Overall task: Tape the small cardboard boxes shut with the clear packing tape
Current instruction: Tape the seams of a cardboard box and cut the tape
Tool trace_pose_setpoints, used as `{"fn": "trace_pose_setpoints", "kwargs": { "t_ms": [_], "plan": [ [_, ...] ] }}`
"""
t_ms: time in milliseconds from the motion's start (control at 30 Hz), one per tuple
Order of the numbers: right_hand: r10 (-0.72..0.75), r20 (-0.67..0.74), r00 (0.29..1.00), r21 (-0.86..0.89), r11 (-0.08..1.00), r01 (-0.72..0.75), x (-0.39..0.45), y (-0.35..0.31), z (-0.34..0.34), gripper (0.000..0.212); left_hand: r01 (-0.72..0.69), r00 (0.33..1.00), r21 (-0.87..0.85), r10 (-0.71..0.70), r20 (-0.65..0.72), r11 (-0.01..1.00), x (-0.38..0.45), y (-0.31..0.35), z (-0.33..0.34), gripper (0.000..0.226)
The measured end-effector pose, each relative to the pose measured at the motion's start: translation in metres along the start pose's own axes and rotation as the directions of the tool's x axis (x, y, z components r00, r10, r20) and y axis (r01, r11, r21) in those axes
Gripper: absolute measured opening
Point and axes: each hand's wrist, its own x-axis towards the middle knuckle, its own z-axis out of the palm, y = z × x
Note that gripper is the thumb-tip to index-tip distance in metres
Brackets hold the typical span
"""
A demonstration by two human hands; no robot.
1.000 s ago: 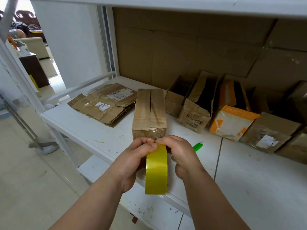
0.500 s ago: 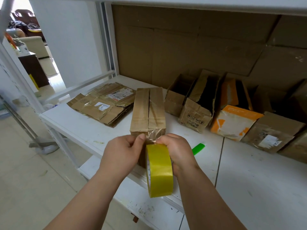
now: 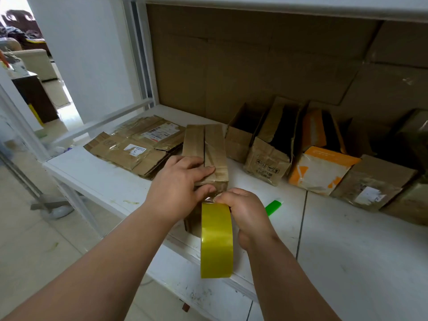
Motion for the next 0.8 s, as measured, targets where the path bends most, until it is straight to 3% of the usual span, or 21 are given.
{"fn": "trace_pose_setpoints", "kwargs": {
  "t_ms": [133, 200, 300, 367, 433, 467, 600, 700, 800],
  "plan": [
    [-0.010, 0.024, 1.000, 0.034, 0.999, 0.009, -0.005, 0.001, -0.005, 0.013, -0.062, 0.996, 0.051, 0.065, -0.059, 0.997, -0.002, -0.005, 0.004, 0.052],
    [-0.024, 0.032, 0.999, 0.060, 0.998, 0.022, -0.007, 0.003, -0.007, 0.010, -0.097, 0.995, 0.054, 0.098, -0.011, 0.994, -0.003, -0.003, 0.001, 0.063],
    [-0.044, 0.052, 0.998, 0.087, 0.995, 0.039, -0.008, 0.004, -0.008, 0.012, 0.032, 0.997, -0.234, -0.014, 0.080, 0.972, -0.005, 0.000, -0.010, 0.078],
    [-0.073, 0.068, 0.995, 0.074, 0.995, 0.068, -0.010, 0.004, -0.009, 0.012, 0.066, 0.996, -0.376, -0.086, -0.037, 0.924, -0.009, 0.001, -0.017, 0.058],
    [-0.109, 0.091, 0.990, 0.064, 0.993, 0.103, -0.013, 0.004, -0.011, 0.013, 0.021, 0.980, -0.273, -0.073, -0.183, 0.962, -0.014, 0.006, -0.026, 0.043],
    [-0.129, 0.101, 0.987, 0.056, 0.991, 0.124, -0.015, 0.004, -0.011, 0.014, -0.011, 0.982, -0.249, -0.036, -0.183, 0.968, -0.017, 0.011, -0.029, 0.039],
    [-0.223, 0.129, 0.966, -0.005, 0.974, 0.226, -0.018, 0.002, -0.013, 0.024, -0.054, 0.993, -0.134, 0.068, 0.101, 0.990, -0.022, 0.035, -0.037, 0.034],
    [-0.258, 0.132, 0.957, -0.042, 0.963, 0.266, -0.023, 0.001, -0.016, 0.031, 0.058, 0.973, -0.114, -0.030, 0.231, 0.992, -0.022, 0.048, -0.039, 0.019],
    [-0.259, 0.125, 0.958, -0.036, 0.964, 0.265, -0.029, 0.001, -0.018, 0.030, 0.151, 0.957, -0.116, -0.116, 0.266, 0.982, -0.021, 0.052, -0.041, 0.011]
  ]
}}
